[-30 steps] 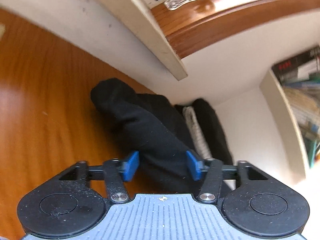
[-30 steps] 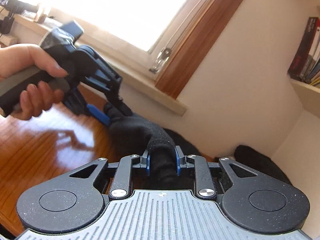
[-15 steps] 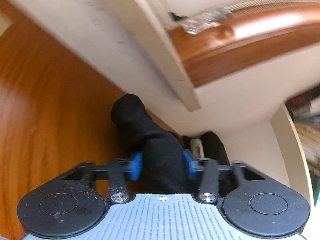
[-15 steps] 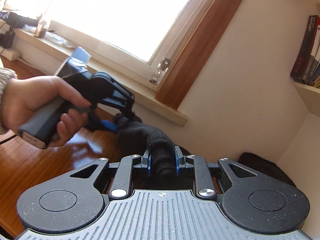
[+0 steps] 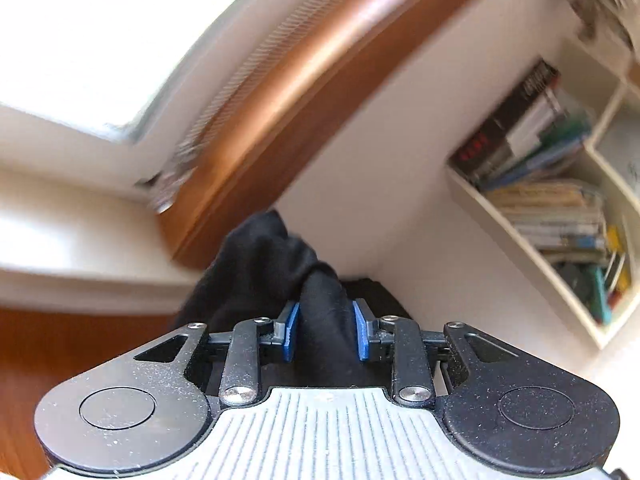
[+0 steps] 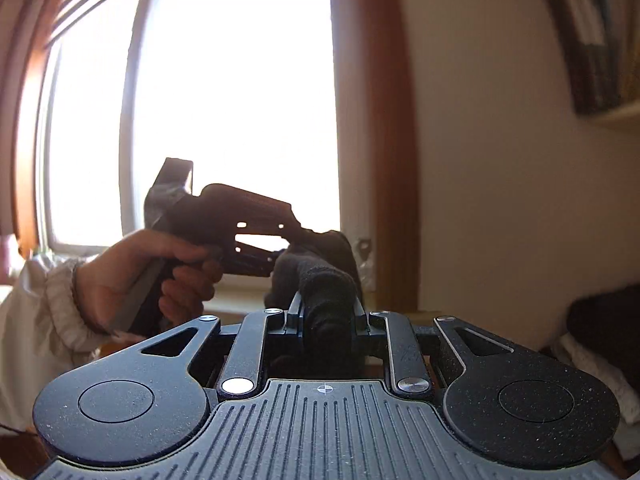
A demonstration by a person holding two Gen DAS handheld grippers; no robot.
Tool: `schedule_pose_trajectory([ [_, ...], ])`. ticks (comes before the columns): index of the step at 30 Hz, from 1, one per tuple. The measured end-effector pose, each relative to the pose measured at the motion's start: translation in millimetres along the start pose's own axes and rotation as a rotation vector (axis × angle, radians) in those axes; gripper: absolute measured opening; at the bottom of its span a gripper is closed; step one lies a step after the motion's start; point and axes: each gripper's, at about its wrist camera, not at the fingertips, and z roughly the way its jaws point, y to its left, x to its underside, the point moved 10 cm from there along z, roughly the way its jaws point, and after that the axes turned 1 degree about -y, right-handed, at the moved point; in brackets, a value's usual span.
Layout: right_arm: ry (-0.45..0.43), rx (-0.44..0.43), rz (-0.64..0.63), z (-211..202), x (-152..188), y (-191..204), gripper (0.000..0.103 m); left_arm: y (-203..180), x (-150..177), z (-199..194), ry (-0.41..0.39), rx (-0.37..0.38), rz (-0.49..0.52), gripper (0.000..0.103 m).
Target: Fold clothes
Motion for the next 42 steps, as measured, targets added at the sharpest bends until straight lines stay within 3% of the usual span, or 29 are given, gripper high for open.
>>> schedule_pose_trajectory([
  [2, 0.041, 0.062, 0.086, 8, 22, -44, 0.025, 4, 20, 54, 0.100, -0.040, 0.026, 0.040],
  [3, 0.061, 0.093, 0.129, 12, 33, -66, 0.034, 6, 30, 81, 0.150, -0.060, 0.039, 0.045],
  [6, 0.140, 0.276, 0.219, 15, 80, -134, 0.040, 26, 66, 141, 0.295, -0.087, 0.019, 0.045],
  [7, 0.163, 0.316, 0.237, 14, 95, -151, 0.040, 31, 73, 146, 0.305, -0.083, 0.028, 0.045],
  [9, 0.182, 0.315, 0.225, 10, 115, -162, 0.042, 40, 81, 145, 0.299, -0.085, 0.093, 0.048],
  [16, 0.204, 0.285, 0.133, 22, 151, -146, 0.049, 80, 90, 90, 0.281, -0.082, 0.266, 0.056],
  [21, 0.227, 0.273, 0.015, 30, 167, -120, 0.054, 113, 103, 34, 0.262, -0.142, 0.362, 0.062],
  [26, 0.267, 0.234, -0.082, 38, 177, -80, 0.054, 149, 106, -6, 0.197, -0.156, 0.297, 0.065],
  [29, 0.354, 0.220, -0.082, 39, 193, -70, 0.047, 160, 115, -20, 0.178, -0.166, 0.312, 0.065],
  [34, 0.429, 0.274, -0.127, 13, 199, -74, 0.046, 163, 127, -29, 0.169, -0.136, 0.298, 0.065],
  [39, 0.332, 0.310, -0.162, 13, 175, -68, 0.049, 169, 133, -32, 0.168, -0.120, 0.287, 0.066],
  [42, 0.267, 0.264, -0.165, 27, 173, -63, 0.050, 176, 135, -31, 0.173, -0.112, 0.263, 0.068],
])
